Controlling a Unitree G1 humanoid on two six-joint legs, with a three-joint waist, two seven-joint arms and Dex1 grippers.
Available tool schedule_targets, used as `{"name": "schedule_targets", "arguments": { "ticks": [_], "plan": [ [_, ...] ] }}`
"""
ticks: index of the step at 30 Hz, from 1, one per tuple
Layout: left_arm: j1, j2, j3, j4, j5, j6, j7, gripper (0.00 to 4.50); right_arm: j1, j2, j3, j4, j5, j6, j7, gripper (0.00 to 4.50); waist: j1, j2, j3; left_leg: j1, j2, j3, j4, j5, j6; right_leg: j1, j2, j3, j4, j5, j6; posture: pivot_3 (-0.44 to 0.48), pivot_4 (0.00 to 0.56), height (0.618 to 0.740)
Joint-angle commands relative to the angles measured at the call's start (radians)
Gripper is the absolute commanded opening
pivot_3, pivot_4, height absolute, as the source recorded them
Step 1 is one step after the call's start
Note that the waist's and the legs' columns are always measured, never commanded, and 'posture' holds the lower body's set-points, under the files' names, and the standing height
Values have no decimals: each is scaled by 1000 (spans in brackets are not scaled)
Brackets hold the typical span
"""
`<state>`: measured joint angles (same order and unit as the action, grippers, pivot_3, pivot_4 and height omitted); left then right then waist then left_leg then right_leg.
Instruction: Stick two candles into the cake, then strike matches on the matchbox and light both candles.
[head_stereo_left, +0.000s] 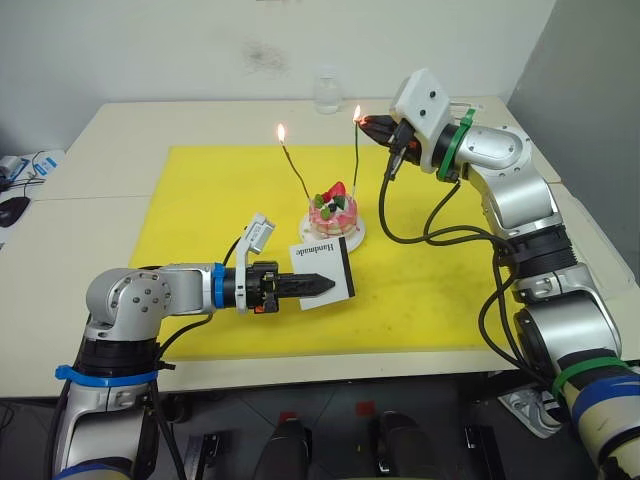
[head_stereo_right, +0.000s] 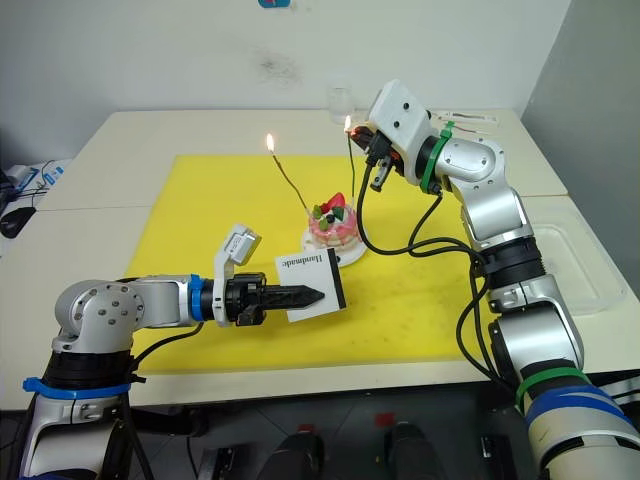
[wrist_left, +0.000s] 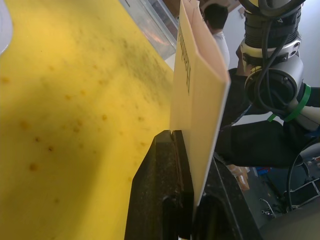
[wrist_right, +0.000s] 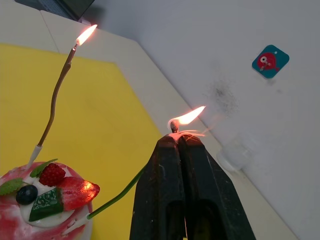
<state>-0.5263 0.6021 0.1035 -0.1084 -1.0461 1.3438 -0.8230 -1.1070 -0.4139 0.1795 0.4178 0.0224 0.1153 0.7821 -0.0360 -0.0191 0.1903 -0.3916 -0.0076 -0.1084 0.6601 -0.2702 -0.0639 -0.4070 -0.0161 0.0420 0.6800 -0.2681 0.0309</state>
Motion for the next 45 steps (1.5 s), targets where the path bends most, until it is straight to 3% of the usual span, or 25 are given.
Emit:
{"name": "schedule_targets", "arguments": {
  "ticks": [1,17,31,45],
  "plan": [
    [-8,7,4,-20,-5,-15,-16,0,-24,-1,-25,-8,0,-14,-3,16,0,0,0,0,0,0,0,0,0,0,0,0,0,0,0,0,150,740],
    [-15,7,-5,-11,3,-23,-22,0,1,-21,-28,-48,5,6,9,16,0,0,0,0,0,0,0,-1,2,0,0,0,0,0,0,0,150,740],
    [-28,12,-19,6,18,-32,-42,0,101,-72,-50,-246,28,135,23,16,1,0,0,0,0,0,0,-1,2,0,0,0,0,0,0,0,150,740],
    [-26,15,-16,3,25,-31,-51,0,7,-14,-46,-119,11,66,-3,16,1,0,0,0,0,0,0,-1,2,0,0,0,0,0,0,0,150,740]
  ]
}}
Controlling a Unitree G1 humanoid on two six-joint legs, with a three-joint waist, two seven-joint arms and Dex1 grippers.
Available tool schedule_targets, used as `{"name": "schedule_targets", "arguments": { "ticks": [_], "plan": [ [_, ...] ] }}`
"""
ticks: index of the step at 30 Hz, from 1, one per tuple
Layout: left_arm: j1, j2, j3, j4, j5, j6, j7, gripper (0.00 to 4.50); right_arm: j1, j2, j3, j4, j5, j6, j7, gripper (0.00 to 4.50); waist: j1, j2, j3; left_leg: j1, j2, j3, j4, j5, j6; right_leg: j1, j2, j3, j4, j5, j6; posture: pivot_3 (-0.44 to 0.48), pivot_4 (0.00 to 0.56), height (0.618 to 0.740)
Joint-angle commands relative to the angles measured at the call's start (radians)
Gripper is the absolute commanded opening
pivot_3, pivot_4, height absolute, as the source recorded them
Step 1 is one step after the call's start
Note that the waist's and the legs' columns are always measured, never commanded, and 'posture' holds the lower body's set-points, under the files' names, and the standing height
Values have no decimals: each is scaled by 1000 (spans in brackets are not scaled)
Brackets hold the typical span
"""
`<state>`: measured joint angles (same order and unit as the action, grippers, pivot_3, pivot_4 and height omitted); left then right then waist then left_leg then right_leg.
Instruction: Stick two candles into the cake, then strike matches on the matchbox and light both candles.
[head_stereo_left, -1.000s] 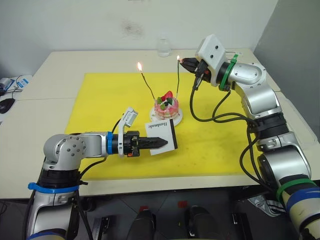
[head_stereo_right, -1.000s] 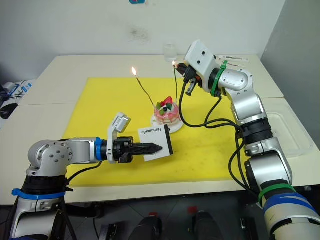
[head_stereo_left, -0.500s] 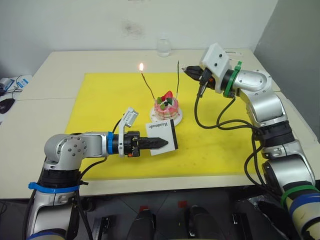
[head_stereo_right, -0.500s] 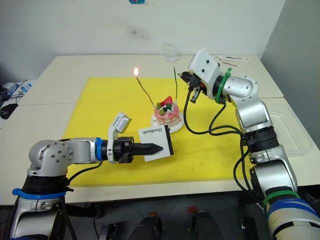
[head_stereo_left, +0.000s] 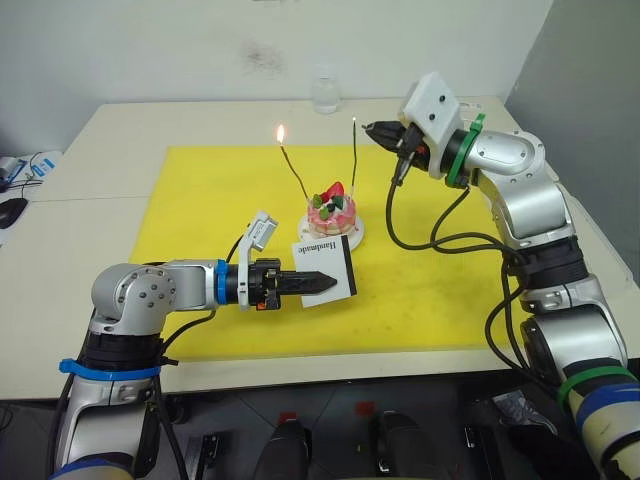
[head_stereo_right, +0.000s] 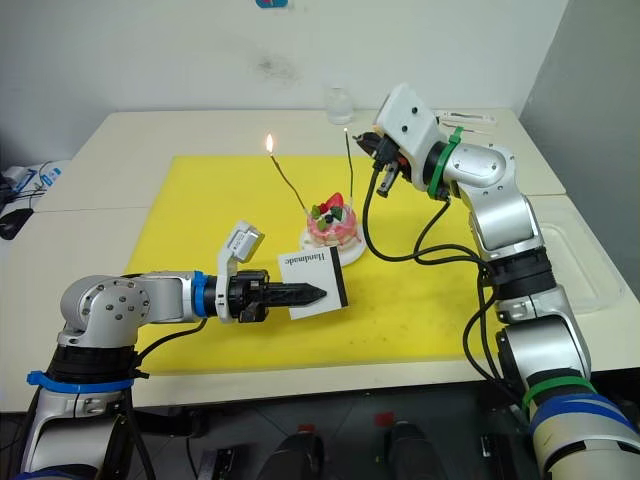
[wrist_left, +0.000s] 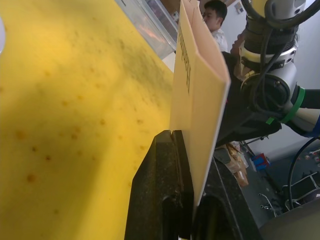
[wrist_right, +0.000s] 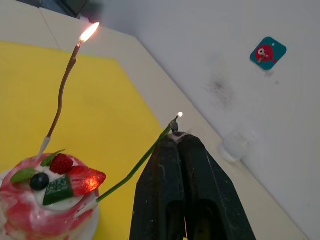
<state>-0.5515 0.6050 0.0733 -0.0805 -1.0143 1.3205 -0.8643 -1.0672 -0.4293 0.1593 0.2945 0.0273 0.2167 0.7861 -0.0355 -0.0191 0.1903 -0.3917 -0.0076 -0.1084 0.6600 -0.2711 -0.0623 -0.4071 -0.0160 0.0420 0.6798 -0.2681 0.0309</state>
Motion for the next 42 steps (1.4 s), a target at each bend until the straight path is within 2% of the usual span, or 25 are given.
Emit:
{"name": "schedule_targets", "arguments": {
  "ticks": [1,8,12,19,26,31,34,37,42],
  "plan": [
    [2,14,16,-27,-8,-8,-9,0,-36,2,-26,10,5,-40,-7,16,0,0,0,0,0,0,0,0,0,0,0,0,0,0,0,0,150,740],
    [12,13,20,-35,-12,-8,-3,0,-41,0,-26,21,5,-55,-2,16,0,0,0,0,0,0,0,0,0,0,0,0,0,0,0,0,150,740],
    [12,14,19,-34,-11,-9,-7,0,-9,-30,-34,-42,18,-22,23,16,0,0,0,0,0,0,0,0,0,0,0,0,0,0,0,0,150,740],
    [9,19,8,-27,-6,-15,-21,0,132,-182,-79,-265,68,123,102,16,4,0,0,-1,-1,-1,0,0,1,0,-1,-1,-1,0,0,0,150,740],
    [4,28,-10,-30,4,-22,-49,0,270,-353,-173,-367,91,216,119,16,3,0,0,-1,0,-1,0,-1,1,0,0,-1,0,0,0,0,150,740],
    [0,42,-34,-35,19,-42,-78,0,402,-455,-276,-347,92,251,86,16,4,0,0,-1,-1,0,0,-1,2,0,-1,0,-1,0,0,0,150,740],
    [1,40,-43,-32,24,-50,-88,0,500,-505,-363,-272,84,289,52,16,4,0,0,-1,-1,0,0,-1,2,0,0,-1,-1,0,0,0,150,740],
    [-3,32,-58,-27,31,-59,-92,0,504,-506,-399,-172,92,338,4,16,3,0,0,-1,-1,1,1,-1,2,1,0,0,-1,0,0,0,150,740],
    [-15,28,-69,-16,42,-66,-101,0,495,-514,-373,-47,65,309,-20,16,-3,0,0,1,-1,4,1,0,3,1,3,2,0,0,0,0,150,740]
  ]
}}
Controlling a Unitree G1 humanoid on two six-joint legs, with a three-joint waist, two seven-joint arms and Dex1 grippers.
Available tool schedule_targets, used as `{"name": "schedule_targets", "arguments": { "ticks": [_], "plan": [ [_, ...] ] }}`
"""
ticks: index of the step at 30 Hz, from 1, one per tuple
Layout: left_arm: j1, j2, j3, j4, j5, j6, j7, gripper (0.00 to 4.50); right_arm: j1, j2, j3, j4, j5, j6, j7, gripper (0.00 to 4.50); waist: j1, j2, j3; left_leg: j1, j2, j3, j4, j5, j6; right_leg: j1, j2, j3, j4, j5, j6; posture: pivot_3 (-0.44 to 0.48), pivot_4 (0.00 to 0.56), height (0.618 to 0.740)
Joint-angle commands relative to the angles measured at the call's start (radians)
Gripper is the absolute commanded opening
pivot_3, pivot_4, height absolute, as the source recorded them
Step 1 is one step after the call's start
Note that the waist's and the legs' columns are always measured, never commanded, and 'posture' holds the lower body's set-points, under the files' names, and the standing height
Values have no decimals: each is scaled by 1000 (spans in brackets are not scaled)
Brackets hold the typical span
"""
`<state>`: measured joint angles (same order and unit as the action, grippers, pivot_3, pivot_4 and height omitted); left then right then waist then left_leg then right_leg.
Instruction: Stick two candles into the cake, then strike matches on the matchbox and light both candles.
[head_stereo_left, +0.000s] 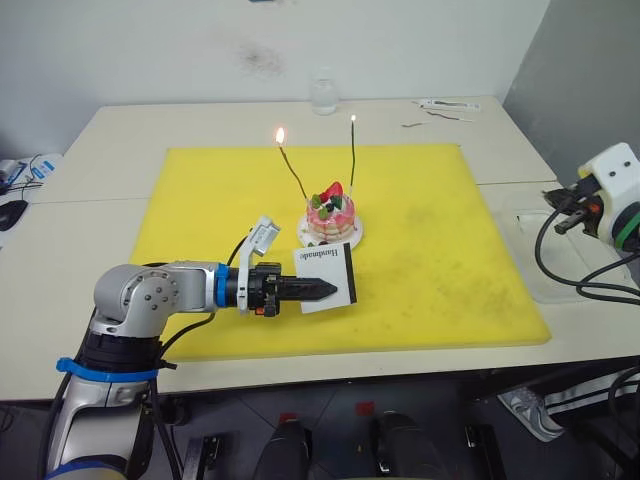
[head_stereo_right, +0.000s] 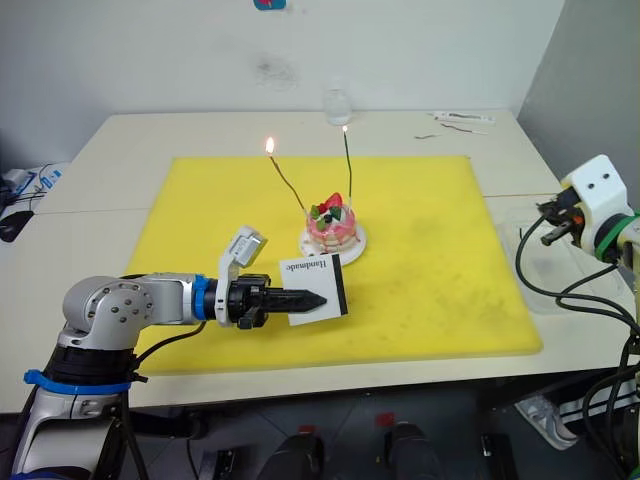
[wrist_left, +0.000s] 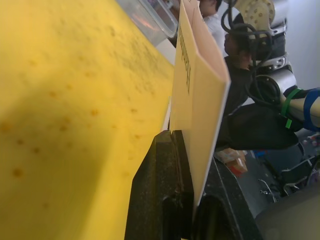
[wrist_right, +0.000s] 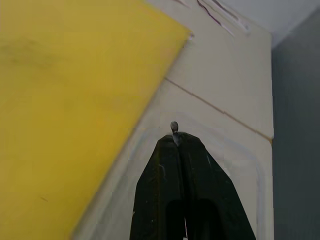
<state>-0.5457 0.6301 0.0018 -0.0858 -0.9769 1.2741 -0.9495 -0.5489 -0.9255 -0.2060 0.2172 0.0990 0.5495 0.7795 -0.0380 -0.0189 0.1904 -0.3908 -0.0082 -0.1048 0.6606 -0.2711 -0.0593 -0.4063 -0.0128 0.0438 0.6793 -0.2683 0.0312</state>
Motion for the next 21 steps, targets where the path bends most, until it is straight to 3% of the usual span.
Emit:
{"name": "schedule_targets", "arguments": {
  "ticks": [1,5,6,10,18,19,21],
  "plan": [
    [-22,4,3,-11,6,-20,-18,0,-30,-13,-7,54,-3,-16,-20,16,0,0,0,0,0,0,0,0,0,0,2,0,0,0,0,0,150,740],
    [-16,10,13,-18,6,-13,-16,0,-59,-5,-6,168,-6,-15,-57,16,-1,0,0,1,0,0,0,0,0,0,4,1,0,0,0,0,150,740],
    [-13,11,16,-20,5,-12,-14,0,-66,-7,-6,192,-8,-26,-64,207,0,0,0,1,0,0,0,0,0,0,4,1,0,0,0,0,150,740],
    [-4,16,25,-29,0,-7,-10,0,-87,-12,-6,240,2,-43,-68,1300,0,0,0,0,0,0,0,0,0,0,4,2,0,0,0,0,150,740],
    [-5,14,28,-28,-2,-3,-5,0,-111,-26,-18,257,5,-97,-87,4237,0,0,0,0,0,0,0,0,0,0,4,2,0,0,0,0,150,740],
    [-8,15,26,-26,-1,-4,-7,0,-115,-27,-21,248,9,-105,-86,4465,0,0,0,0,0,0,0,0,0,0,4,2,0,0,0,0,150,740],
    [-13,14,23,-22,2,-4,-9,0,-120,-28,-22,225,18,-119,-76,4465,0,0,0,0,0,0,0,0,0,0,4,1,0,0,0,0,150,740]
  ]
}}
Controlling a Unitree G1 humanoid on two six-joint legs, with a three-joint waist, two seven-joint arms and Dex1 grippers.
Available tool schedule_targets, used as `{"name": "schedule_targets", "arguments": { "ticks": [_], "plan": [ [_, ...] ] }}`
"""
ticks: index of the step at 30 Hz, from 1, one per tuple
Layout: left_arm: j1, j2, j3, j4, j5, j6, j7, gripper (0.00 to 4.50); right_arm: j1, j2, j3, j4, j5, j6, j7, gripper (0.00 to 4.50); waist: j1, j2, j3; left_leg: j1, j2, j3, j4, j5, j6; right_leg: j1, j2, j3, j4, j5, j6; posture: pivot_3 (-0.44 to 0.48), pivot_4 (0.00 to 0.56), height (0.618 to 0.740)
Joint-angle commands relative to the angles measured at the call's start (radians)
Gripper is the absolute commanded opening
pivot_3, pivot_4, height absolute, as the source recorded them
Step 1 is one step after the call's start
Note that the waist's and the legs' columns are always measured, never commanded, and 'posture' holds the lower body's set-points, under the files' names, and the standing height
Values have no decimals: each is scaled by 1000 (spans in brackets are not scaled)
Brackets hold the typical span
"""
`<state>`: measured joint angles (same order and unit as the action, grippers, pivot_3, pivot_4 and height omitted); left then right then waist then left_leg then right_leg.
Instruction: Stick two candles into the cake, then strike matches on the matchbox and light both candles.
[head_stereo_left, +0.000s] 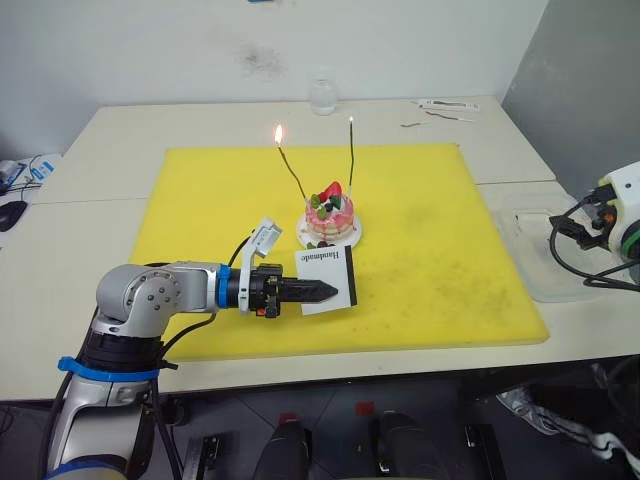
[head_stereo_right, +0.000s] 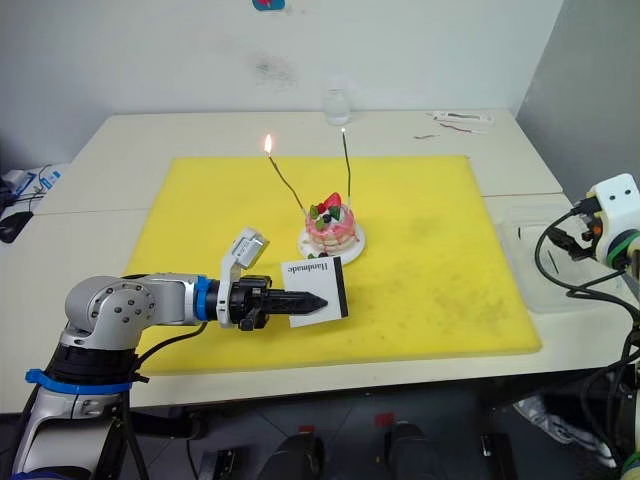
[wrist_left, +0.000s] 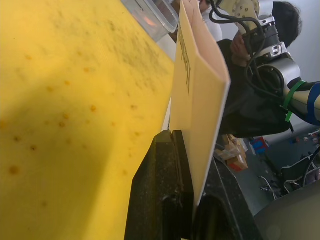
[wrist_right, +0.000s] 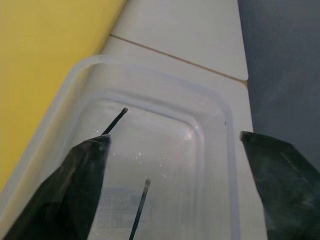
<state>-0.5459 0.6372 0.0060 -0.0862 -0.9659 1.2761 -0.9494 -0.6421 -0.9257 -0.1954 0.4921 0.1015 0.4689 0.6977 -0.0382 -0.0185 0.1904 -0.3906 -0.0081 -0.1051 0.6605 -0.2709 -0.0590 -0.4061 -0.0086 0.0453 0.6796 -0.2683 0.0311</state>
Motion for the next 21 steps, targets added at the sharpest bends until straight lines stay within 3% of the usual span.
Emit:
{"name": "schedule_targets", "arguments": {
  "ticks": [1,4,11,16,21],
  "plan": [
    [-16,7,16,-18,-7,-8,-11,0,-27,-24,-29,-72,25,-47,22,4465,0,0,0,0,0,0,0,0,0,0,0,0,0,0,0,0,150,740],
    [-21,5,12,-12,-3,-9,-11,0,-6,-7,-14,-168,73,-72,107,4465,-1,0,0,0,0,0,0,0,0,0,0,0,0,0,0,0,150,740],
    [-18,14,-40,4,46,-1,-6,0,134,36,75,-597,287,7,368,4465,-1,0,0,0,1,-3,0,0,0,1,1,-1,0,0,0,0,150,740],
    [-27,-10,-72,45,65,79,42,0,188,70,169,-778,335,43,404,4465,6,0,0,-1,1,-3,1,0,0,1,-1,-1,0,0,1,0,150,740],
    [-66,-82,-47,146,78,189,130,0,184,116,245,-809,314,23,399,4465,7,0,0,-1,1,-4,1,0,0,1,0,-2,0,-1,1,0,150,740]
  ]
}}
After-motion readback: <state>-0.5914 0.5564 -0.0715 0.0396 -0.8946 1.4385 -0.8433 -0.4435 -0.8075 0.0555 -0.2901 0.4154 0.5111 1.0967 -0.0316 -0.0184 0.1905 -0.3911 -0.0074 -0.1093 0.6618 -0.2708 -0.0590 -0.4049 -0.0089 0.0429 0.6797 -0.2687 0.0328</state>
